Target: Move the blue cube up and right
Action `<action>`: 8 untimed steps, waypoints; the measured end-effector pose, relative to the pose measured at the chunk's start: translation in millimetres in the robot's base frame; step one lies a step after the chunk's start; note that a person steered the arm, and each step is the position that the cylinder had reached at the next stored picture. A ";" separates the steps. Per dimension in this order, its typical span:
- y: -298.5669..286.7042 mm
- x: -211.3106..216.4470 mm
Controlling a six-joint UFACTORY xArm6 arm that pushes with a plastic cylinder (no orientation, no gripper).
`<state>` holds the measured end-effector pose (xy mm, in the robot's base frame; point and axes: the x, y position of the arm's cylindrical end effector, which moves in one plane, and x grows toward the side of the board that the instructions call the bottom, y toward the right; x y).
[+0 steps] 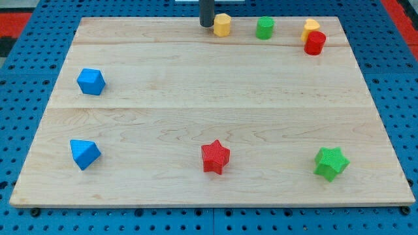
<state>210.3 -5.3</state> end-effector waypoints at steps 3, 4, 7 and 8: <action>-148.6 204.0; -215.8 243.5; -209.5 208.2; -209.5 173.5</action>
<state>383.8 -214.7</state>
